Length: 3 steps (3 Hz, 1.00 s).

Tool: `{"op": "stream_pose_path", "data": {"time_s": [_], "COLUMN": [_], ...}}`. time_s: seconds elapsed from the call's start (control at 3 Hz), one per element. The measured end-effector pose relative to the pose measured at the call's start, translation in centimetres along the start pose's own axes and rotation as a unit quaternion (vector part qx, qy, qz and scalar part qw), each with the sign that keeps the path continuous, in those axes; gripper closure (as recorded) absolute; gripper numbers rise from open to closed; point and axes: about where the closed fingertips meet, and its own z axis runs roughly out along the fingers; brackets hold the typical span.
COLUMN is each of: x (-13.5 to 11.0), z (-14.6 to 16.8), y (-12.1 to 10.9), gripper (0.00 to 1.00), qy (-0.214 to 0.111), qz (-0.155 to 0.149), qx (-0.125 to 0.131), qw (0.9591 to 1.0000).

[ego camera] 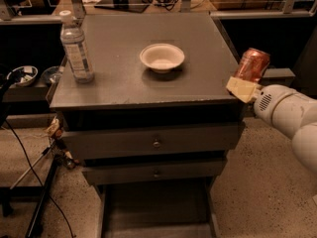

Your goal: Pick coke can from bottom drawer and place on counter

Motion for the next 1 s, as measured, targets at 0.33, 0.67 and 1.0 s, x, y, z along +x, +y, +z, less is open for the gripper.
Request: {"op": "stream_pose_path", "data": {"time_s": [0.33,0.67,1.0], "x": [-0.1,-0.4,-1.7], "z": [0.0,-0.4,1.3], "y": [0.0,-1.6,-3.6], "gripper": [1.0,1.0,1.0], "qy": [-0.001,-0.014,-0.051], "qz": [0.0,0.004,0.002], "qx": [-0.001,0.008,0.012], "qw": [1.0,0.9999,0.9986]}}
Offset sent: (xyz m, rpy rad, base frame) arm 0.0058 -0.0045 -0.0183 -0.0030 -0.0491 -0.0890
